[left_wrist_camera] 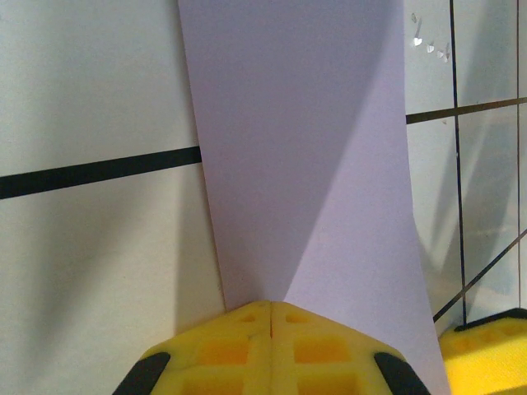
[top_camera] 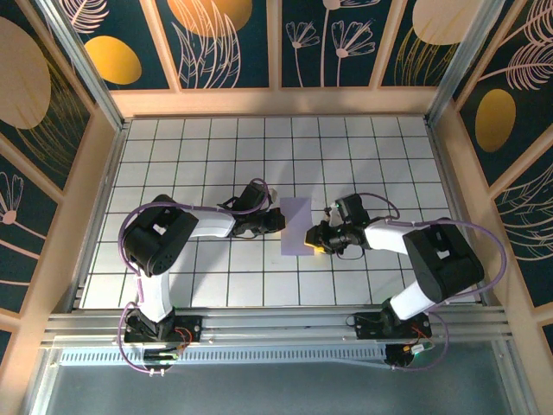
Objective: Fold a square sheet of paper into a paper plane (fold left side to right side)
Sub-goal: Fold the triangle a second time at the center of the table.
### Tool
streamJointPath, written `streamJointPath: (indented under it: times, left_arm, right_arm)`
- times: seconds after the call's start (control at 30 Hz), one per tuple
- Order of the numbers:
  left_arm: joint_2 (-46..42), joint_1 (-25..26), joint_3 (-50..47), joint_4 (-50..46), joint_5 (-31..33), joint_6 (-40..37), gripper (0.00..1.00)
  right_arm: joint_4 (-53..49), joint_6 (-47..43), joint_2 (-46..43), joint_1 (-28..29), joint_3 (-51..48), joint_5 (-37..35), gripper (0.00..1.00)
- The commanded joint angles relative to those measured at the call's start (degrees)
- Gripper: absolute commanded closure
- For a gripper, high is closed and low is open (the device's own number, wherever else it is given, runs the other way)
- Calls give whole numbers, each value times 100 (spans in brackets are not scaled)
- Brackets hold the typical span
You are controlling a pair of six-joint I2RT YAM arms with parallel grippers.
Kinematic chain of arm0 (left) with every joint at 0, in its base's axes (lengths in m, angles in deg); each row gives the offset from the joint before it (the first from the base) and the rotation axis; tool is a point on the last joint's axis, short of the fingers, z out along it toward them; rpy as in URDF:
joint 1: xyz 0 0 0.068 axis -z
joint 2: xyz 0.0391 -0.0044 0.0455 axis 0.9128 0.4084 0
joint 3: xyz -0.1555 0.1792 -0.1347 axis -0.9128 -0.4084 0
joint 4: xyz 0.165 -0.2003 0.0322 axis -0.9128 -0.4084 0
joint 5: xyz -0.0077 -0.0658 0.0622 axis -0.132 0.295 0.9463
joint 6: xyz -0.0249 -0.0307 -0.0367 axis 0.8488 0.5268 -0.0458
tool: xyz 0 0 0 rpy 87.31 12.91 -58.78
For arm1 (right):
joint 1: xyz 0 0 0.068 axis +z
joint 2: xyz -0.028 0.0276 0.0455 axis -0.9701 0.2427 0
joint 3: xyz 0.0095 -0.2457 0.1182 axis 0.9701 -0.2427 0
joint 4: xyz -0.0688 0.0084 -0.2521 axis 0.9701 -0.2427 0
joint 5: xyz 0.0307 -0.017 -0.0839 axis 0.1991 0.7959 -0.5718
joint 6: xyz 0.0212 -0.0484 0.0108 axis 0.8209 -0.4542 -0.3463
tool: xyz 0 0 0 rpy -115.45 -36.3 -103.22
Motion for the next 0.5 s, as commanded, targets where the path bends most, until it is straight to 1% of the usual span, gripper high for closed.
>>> streamJointPath:
  times: [0.0, 0.17, 0.47]
  left_arm:
    - [173, 55, -145, -500, 174, -1, 100]
    - [195, 54, -116, -469, 132, -7, 100]
    - [142, 55, -119, -430, 120, -5, 100]
  right_arm:
    - [350, -31, 161, -137, 238, 84, 69]
    - [483, -180, 477, -339, 556, 191, 69]
    - [411, -495, 1206, -561, 1176, 332, 70]
